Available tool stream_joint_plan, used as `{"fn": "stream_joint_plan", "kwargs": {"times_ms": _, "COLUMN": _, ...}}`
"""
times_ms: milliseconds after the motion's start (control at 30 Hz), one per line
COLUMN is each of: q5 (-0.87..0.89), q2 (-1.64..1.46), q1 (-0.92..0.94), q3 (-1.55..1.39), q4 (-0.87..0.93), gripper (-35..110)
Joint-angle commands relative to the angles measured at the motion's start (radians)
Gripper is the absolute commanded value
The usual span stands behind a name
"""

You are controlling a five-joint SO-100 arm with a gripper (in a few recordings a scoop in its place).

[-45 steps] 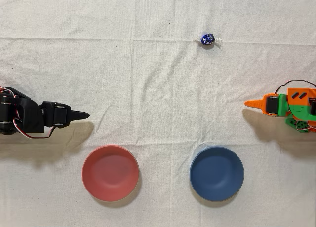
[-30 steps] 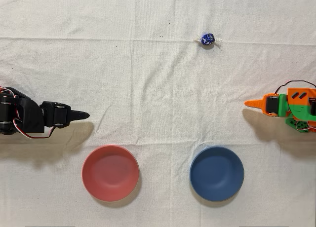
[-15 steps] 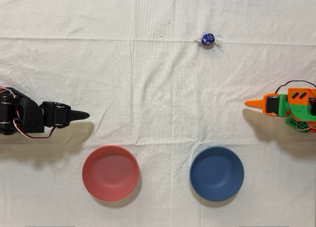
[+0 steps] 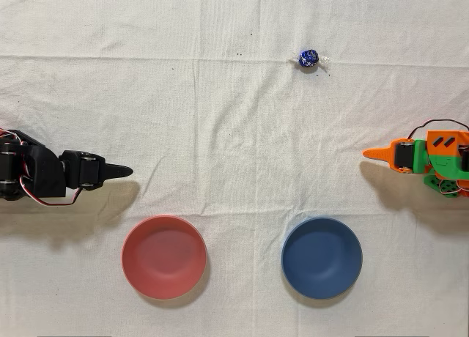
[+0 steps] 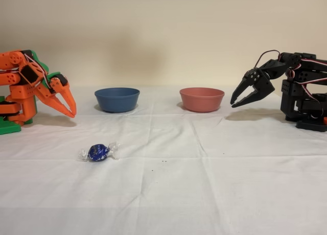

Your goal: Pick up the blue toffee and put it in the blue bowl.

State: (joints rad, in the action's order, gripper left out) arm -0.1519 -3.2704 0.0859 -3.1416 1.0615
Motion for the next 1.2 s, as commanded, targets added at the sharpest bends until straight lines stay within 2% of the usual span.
{"fn": "stream_joint_plan", "kwargs": {"times_ms": 0, "q5": -0.021, "q2": 0.005, "q1": 0.002, "q3": 0.015, "q4": 0.017, "gripper": 0}}
{"fn": "stream_joint_plan", "kwargs": {"times_ms": 1100, "q5": -0.025, "q2": 0.005, "q1": -0.029, "q3": 0.015, "q4": 0.02, "gripper": 0}}
{"fn": "stream_joint_plan", "kwargs": {"times_ms": 1167, "q5": -0.072, "q2": 0.017, "q1": -0.034, "q3": 0.025, "q4": 0.015, "gripper": 0}}
